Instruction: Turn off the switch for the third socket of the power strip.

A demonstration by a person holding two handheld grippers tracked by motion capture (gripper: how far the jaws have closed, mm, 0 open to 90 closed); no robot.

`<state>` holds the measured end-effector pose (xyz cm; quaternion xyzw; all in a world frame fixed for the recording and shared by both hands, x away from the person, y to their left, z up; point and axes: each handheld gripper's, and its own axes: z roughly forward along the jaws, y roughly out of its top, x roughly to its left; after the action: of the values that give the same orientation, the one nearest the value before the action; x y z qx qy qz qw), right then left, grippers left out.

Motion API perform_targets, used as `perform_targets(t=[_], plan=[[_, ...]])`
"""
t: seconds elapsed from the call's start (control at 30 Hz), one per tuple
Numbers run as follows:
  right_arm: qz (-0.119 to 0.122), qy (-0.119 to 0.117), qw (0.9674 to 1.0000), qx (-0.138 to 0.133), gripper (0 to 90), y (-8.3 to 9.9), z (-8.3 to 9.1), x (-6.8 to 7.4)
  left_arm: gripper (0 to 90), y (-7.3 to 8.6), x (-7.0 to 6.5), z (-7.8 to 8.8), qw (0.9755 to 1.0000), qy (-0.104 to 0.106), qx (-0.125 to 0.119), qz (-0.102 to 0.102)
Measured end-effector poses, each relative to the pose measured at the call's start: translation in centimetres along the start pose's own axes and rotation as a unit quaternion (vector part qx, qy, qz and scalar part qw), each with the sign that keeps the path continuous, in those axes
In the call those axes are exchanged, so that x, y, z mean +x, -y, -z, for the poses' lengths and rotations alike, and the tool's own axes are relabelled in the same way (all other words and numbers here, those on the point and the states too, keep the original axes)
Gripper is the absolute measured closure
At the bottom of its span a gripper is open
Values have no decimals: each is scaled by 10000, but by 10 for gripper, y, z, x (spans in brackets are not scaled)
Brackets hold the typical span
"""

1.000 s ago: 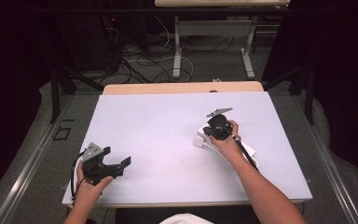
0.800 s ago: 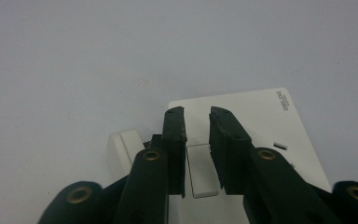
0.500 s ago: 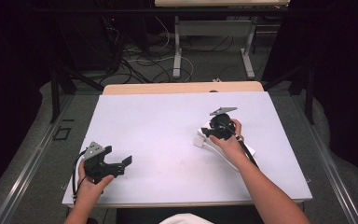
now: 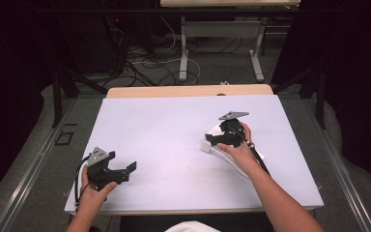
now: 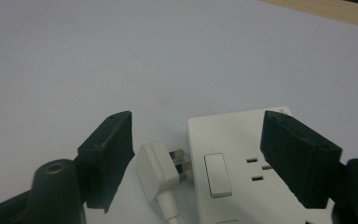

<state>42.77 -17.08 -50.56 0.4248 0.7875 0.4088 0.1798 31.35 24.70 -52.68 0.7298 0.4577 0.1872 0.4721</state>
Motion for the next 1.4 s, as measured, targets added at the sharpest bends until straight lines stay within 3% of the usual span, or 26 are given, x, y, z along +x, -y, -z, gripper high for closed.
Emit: perform_targets(t=[0.13, 0.33, 0.73, 1.17, 1.4], plan=[[51, 203, 9996, -204, 168, 1, 6, 4, 21, 0, 0, 0, 10000, -11, -19, 29], [-49, 288, 9993, -236, 142, 5, 13, 3, 21, -1, 1, 0, 10000, -5, -20, 27], [-117, 260, 9993, -237, 16, 13, 33, 1, 21, -1, 0, 1, 10000, 2, -32, 31], [-45, 401, 9986, -355, 0, 19, 68, 3, 13, -1, 0, 4, 10000, 27, -44, 31], [-75, 660, 9965, -500, 0, 29, 94, -6, 11, -1, 0, 4, 10000, 29, -47, 28]])
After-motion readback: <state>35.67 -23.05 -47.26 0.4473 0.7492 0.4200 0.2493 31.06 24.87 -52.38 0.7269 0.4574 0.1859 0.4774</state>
